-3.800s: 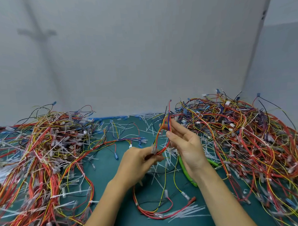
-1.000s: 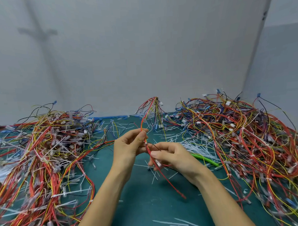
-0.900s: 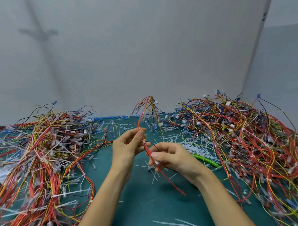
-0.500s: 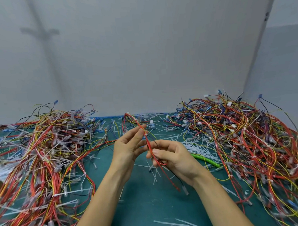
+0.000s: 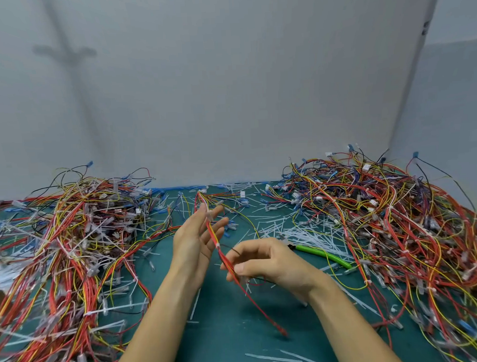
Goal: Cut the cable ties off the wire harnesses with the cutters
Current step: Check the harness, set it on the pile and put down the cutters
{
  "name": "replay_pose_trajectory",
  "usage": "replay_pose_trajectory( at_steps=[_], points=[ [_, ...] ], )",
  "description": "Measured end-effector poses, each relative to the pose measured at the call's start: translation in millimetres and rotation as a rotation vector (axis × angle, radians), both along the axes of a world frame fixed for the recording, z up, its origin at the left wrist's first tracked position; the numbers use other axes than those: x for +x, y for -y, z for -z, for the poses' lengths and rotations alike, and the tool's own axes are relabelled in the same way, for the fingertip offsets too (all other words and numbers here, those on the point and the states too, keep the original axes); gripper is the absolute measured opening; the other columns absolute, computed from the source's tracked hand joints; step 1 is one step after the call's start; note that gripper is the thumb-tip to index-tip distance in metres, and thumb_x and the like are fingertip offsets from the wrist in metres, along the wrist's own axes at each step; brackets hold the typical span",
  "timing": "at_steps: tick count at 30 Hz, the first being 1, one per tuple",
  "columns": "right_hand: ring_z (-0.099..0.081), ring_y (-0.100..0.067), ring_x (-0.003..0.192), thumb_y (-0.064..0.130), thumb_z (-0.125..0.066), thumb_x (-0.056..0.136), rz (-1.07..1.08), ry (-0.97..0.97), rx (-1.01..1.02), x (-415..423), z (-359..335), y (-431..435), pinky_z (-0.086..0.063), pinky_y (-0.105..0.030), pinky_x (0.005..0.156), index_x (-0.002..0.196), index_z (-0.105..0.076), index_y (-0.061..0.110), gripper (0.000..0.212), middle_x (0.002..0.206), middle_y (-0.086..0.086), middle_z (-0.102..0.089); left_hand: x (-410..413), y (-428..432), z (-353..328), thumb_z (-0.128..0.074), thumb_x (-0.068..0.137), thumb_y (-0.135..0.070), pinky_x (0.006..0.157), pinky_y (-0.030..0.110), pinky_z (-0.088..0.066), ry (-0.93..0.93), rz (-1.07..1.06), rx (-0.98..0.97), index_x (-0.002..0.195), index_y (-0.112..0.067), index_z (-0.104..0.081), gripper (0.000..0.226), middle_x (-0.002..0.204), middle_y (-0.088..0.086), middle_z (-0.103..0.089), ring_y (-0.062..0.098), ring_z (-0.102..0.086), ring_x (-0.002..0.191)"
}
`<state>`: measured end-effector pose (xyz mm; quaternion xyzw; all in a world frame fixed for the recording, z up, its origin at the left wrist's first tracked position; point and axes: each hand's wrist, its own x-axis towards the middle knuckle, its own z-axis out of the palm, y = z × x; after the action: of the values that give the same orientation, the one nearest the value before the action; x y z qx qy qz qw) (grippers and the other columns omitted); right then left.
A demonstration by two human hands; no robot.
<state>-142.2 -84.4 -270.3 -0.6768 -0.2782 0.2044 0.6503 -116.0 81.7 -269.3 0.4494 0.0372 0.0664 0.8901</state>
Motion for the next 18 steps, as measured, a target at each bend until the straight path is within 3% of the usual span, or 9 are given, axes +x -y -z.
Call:
replay_pose_trajectory(
  at_steps=[5,9,15,18],
  points=[
    [-0.062,-0.009,0.071,0.019,-0.061,0.095,0.01,-0.059,-0.1,-1,-1,-4,-0.049,-0.018,0.073,0.088,-0.072,0.014,0.014,0.077,0.0,-0.07,4,-5,8,-0.052,0.095,0.002,0.06,0.016,-0.057,0.009,-0.029,-0.059,0.128,-0.005,-0.052,0.034,0.102,0.003,-0.075,0.017,-0.074,0.083],
    [-0.058,-0.007,0.067,0.022,-0.056,0.1,0.113,-0.025,-0.205,4,7,-8,-0.045,-0.018,0.065,0.091,-0.072,0.013,0.021,0.076,0.004,-0.07,6,-7,11,-0.048,0.096,0.005,0.062,0.017,-0.057,0.046,-0.014,-0.034,0.119,-0.015,-0.057,0.032,0.1,-0.003,-0.076,0.018,-0.074,0.085],
    [-0.064,-0.006,0.067,0.019,-0.06,0.096,0.351,0.033,-0.203,13,15,-8,-0.044,-0.011,0.059,0.09,-0.073,0.014,0.015,0.079,0.002,-0.074,9,-4,12,-0.043,0.094,0.014,0.075,0.021,-0.059,0.093,-0.001,-0.003,0.112,-0.018,-0.061,0.041,0.096,-0.003,-0.077,0.012,-0.073,0.085],
    [-0.066,-0.006,0.07,0.019,-0.06,0.095,0.432,0.06,-0.167,17,15,-6,-0.045,-0.013,0.063,0.087,-0.073,0.021,0.015,0.082,0.002,-0.075,8,-3,10,-0.043,0.092,0.015,0.068,0.019,-0.057,0.099,0.019,0.001,0.114,-0.018,-0.062,0.044,0.092,-0.004,-0.076,0.007,-0.07,0.074]
  ],
)
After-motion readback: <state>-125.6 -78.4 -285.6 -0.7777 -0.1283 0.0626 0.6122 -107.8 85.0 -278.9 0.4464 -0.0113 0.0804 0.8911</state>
